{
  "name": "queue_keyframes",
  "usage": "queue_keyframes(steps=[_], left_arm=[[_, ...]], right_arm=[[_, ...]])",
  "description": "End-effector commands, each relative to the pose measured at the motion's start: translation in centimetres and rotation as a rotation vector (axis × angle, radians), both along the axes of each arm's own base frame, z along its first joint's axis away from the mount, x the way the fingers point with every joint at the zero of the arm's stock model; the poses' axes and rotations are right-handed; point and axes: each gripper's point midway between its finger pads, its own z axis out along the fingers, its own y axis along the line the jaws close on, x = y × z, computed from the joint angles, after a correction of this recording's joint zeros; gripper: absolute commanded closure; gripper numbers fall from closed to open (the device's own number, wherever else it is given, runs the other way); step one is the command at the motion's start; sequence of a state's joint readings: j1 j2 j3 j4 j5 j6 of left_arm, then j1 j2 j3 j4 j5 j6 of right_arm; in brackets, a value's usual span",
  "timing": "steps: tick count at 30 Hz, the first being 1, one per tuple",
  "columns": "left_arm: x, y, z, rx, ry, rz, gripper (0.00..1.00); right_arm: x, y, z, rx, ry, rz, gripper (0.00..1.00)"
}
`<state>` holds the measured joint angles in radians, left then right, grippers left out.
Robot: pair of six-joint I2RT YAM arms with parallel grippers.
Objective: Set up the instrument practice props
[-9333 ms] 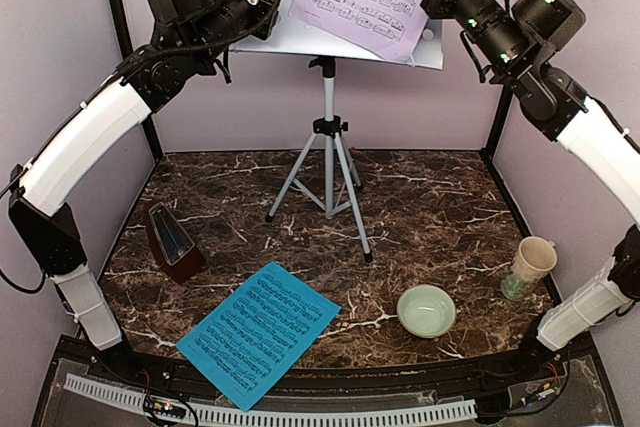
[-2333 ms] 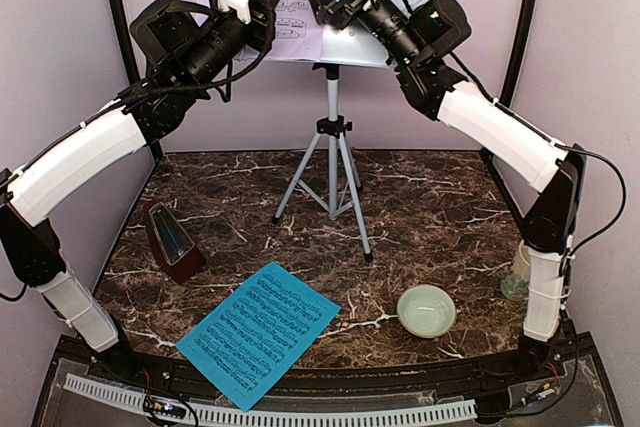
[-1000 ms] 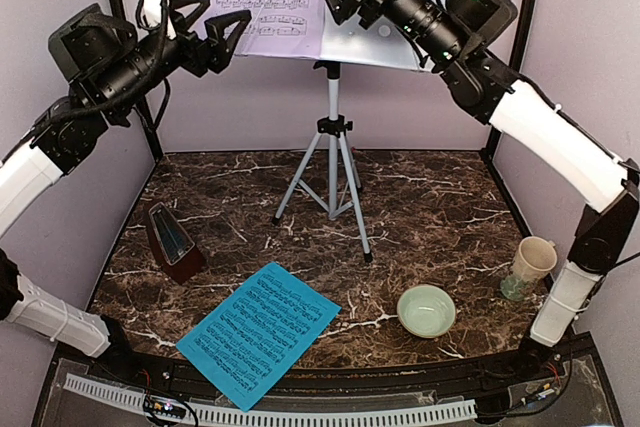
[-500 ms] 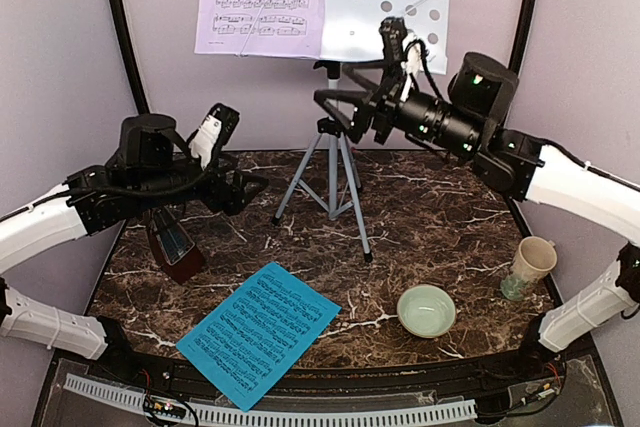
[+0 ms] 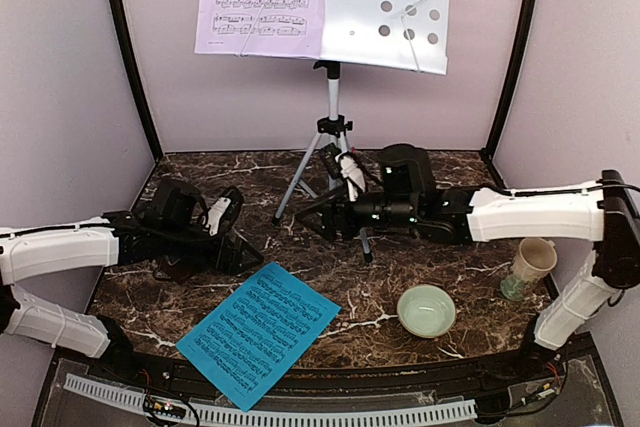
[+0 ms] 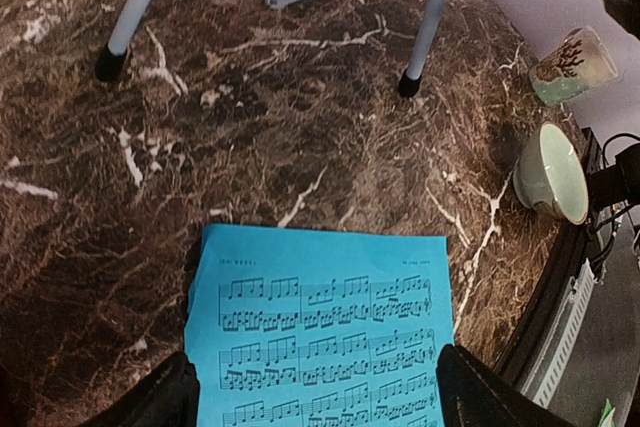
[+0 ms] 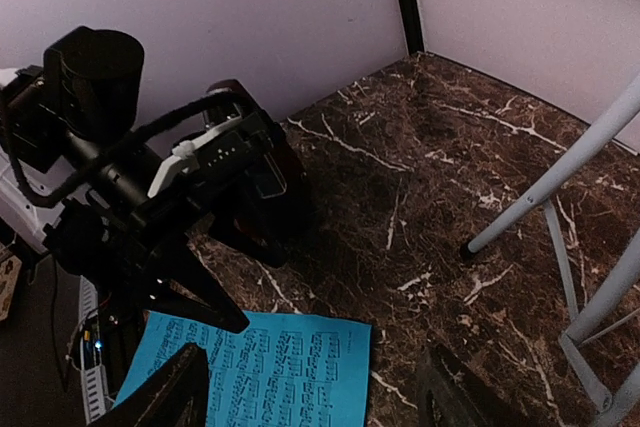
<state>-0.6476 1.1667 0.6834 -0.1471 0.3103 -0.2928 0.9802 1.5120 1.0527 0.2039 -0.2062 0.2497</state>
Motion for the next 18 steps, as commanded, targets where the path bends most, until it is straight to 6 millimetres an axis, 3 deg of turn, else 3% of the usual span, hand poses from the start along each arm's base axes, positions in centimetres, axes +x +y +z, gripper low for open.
queue_keyframes(steps=[1,7,12,18], left_arm=[[-0.7,-0.3,-1.6,-0.049,0.067,-0.006,0.16],[-0.9,0.6,-2.8,-0.029,0.066,0.021,0.18],[-0.5,0.5,-2.7,-0.044,0.05,0.028,0.18],[-0.4,-0.3,-2.6,-0.077,0.053,0.006,0.18]], right_arm=[[0.3,2.6,-5.6,-0.118,0.121,0.047,0.34],[1.2,5.7,-12.0,-0.265,0.232,0.112,0.4],[1.8,7.2,-15.3,-0.344,0.28,0.143,0.42],[3.2,7.2,-18.5,-0.386,0.311,0.131,0.46]])
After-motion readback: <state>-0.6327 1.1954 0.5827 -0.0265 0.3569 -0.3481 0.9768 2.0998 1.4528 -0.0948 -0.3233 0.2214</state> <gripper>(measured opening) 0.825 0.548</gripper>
